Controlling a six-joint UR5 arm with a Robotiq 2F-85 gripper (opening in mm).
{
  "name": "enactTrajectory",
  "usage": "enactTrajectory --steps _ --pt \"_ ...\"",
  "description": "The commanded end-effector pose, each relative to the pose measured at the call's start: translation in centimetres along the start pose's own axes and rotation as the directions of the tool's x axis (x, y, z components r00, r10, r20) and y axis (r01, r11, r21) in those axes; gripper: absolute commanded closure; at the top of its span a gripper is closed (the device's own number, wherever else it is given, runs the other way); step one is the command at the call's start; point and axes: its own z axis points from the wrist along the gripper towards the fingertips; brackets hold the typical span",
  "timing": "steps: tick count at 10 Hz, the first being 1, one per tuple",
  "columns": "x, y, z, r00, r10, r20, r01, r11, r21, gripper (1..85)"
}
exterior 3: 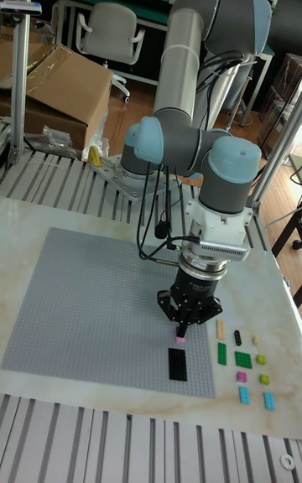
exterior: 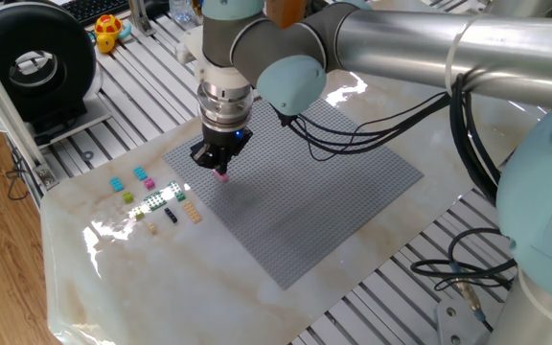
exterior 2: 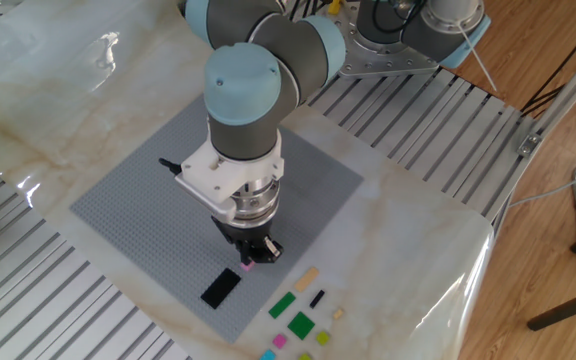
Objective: Stack small Lego blocks randomly, one at a time
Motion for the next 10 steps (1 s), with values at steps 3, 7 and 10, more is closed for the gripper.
enactTrajectory --steps 3,7,10 --pt "0.8 -0.7 -1.4 1.000 0.003 -0.027 -0.003 1.000 -0.013 84.3" --pt "0.5 -1.0 -3.1 0.996 0.025 -0.091 -0.025 1.000 0.005 62.7" --pt "-0.5 1.0 -3.1 0.998 -0.046 -0.052 0.042 0.996 -0.076 22.7"
